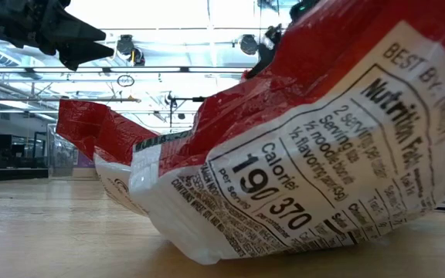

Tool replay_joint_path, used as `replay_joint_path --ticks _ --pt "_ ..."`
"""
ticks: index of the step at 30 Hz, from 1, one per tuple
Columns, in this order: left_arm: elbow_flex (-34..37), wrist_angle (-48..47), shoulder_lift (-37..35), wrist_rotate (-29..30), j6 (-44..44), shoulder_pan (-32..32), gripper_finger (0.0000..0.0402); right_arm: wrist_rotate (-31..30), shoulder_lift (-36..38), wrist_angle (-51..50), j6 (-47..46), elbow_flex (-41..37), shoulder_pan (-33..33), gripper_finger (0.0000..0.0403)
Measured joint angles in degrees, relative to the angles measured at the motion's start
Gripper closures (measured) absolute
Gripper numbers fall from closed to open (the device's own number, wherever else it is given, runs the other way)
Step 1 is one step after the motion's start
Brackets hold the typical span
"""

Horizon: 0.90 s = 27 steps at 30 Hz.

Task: Pick & Place Food Item
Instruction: Put the orange noodle pack into the top right transparent bin

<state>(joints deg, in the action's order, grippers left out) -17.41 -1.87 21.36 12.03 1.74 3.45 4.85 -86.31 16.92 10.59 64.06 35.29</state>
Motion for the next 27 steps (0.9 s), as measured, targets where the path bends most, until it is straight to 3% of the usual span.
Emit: replay_joint_path --ticks 5,14,19,27 --pt "0.00 -0.01 0.01 0.00 0.00 0.01 0.0134 -0.12 -7.24 -3.28 9.89 4.32 -0.04 0.0403" --pt "0.00 0.00 -0.02 0.00 -0.02 0.01 0.0152 -0.38 -14.65 -6.45 25.94 4.47 -0.11 0.0403" --pt "0.00 0.00 0.00 0.00 -0.02 0.01 0.0149 -0.56 -15.86 -7.13 29.77 4.47 -0.88 0.0403" --pt "0.00 0.00 -0.01 0.00 -0.01 0.00 0.0133 -1.08 -15.88 -7.25 28.27 4.47 -1.81 0.0385"
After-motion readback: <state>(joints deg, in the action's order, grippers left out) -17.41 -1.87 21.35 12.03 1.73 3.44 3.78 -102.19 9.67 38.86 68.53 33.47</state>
